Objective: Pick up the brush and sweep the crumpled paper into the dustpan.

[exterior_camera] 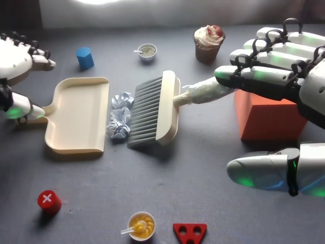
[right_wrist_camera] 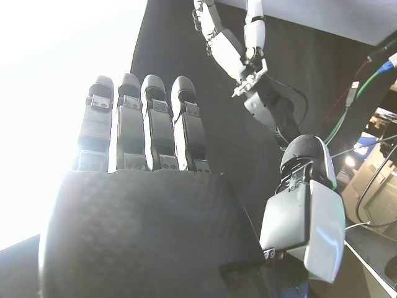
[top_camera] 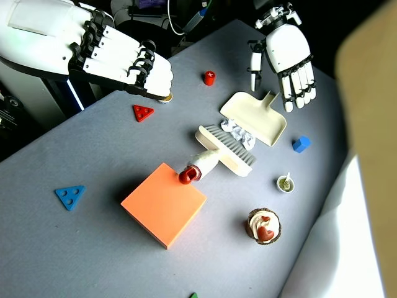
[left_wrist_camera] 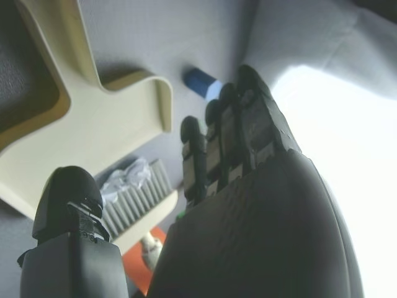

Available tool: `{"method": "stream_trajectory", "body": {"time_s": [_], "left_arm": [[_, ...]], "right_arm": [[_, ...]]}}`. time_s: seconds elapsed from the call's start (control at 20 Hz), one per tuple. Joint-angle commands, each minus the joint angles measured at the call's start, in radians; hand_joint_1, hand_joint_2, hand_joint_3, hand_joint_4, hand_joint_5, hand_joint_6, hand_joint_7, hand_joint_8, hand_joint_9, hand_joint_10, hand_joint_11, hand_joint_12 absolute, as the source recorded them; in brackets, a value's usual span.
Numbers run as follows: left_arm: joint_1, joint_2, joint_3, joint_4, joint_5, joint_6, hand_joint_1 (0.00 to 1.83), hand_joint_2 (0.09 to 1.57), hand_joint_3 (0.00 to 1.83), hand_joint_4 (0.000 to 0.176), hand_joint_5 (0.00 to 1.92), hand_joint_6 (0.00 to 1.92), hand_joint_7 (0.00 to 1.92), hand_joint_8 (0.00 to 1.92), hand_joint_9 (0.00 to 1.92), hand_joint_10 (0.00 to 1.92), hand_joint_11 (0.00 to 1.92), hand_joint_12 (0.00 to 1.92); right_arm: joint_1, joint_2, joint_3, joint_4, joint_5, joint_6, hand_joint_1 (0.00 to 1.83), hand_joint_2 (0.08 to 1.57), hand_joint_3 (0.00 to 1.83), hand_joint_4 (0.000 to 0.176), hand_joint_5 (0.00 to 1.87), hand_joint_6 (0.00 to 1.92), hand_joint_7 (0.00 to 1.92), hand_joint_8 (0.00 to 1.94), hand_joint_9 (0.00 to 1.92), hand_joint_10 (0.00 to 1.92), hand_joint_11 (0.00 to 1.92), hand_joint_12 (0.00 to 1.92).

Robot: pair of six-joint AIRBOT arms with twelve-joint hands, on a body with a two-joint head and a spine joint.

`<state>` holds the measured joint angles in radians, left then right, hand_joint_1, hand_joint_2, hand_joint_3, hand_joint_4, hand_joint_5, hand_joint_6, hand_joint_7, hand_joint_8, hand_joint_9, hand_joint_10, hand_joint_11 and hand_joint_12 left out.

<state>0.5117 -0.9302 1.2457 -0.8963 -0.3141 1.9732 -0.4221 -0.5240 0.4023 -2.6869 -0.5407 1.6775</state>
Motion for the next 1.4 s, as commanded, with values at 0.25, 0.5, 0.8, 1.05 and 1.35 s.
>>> {"method": "stream_trajectory", "body": {"time_s": [0.25,0.5,0.8,1.05,1.35], "left_arm": [[0.029,0.004,0.016,0.013,-0.103,0.005,0.57,1.11,0.00,0.040,0.25,0.00,0.15,0.00,0.15,0.00,0.17,0.01],[0.068,-0.006,0.011,0.022,-0.125,0.005,0.64,1.09,0.00,0.043,0.28,0.01,0.18,0.01,0.17,0.01,0.19,0.02],[0.098,-0.012,0.009,0.032,-0.163,0.005,0.68,1.08,0.00,0.052,0.35,0.02,0.18,0.01,0.17,0.00,0.18,0.01],[0.116,-0.023,0.013,0.026,-0.172,0.006,0.69,1.07,0.00,0.060,0.40,0.01,0.23,0.01,0.18,0.00,0.19,0.02],[0.127,-0.044,0.019,0.017,-0.176,0.006,0.74,1.08,0.00,0.048,0.42,0.02,0.24,0.01,0.19,0.01,0.20,0.02]], "right_arm": [[0.005,0.005,-0.003,-0.036,-0.111,0.006,0.00,0.98,0.00,0.000,0.19,0.01,0.16,0.01,0.14,0.01,0.08,0.02],[0.005,0.005,-0.003,-0.038,-0.111,0.006,0.00,1.00,0.01,0.000,0.18,0.01,0.15,0.01,0.12,0.01,0.07,0.01],[0.004,0.005,-0.005,-0.042,-0.112,0.006,0.00,0.99,0.00,0.000,0.24,0.00,0.19,0.00,0.17,0.01,0.10,0.02],[0.003,0.005,-0.006,-0.046,-0.115,0.006,0.00,0.99,0.00,0.000,0.27,0.01,0.20,0.00,0.17,0.00,0.09,0.01],[0.003,0.005,-0.006,-0.047,-0.118,0.006,0.00,1.00,0.00,0.000,0.28,0.01,0.19,0.01,0.15,0.01,0.12,0.02]]}}
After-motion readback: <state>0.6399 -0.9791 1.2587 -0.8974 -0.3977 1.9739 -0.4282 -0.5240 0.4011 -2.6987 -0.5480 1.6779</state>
